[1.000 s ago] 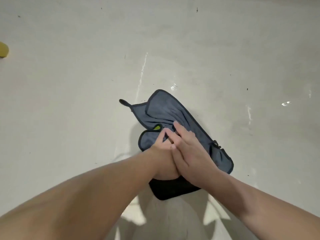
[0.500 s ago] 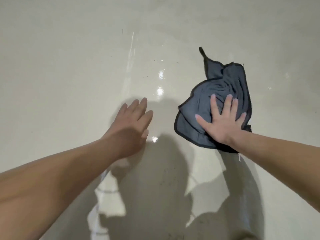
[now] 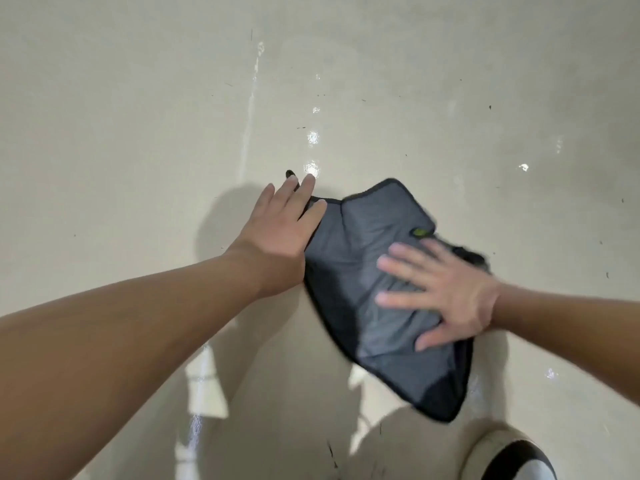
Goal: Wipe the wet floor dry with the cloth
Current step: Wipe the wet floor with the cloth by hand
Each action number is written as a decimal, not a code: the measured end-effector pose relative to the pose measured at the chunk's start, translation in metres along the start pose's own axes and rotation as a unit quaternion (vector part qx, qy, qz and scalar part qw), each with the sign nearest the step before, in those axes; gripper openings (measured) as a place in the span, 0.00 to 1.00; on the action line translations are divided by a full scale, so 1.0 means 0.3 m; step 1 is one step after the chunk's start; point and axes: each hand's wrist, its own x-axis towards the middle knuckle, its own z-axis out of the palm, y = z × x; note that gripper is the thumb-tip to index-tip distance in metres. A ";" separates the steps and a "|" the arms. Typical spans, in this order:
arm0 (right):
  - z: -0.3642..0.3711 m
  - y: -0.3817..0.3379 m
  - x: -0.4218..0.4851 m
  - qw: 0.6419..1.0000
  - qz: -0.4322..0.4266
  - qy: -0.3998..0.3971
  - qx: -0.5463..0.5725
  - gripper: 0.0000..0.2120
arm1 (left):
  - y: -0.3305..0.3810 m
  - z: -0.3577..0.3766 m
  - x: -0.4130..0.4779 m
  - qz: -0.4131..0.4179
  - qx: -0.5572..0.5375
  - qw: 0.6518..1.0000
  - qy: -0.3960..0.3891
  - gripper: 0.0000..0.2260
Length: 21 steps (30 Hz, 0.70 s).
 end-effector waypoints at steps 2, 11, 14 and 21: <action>-0.020 0.167 -0.043 0.982 0.178 -0.047 0.047 0.46 | 0.009 -0.007 0.005 -0.004 -0.005 1.000 -0.005 0.35; -0.153 0.097 0.341 0.760 0.595 -0.001 0.264 0.42 | 0.008 -0.025 0.057 -0.062 -0.047 0.997 -0.022 0.35; -0.129 -0.076 0.384 0.895 0.419 0.001 0.154 0.42 | 0.034 -0.027 0.086 -0.058 -0.068 0.996 0.001 0.38; 0.012 -0.102 -0.001 1.000 -0.007 0.001 0.013 0.39 | 0.137 -0.030 0.163 0.049 -0.063 0.996 0.032 0.38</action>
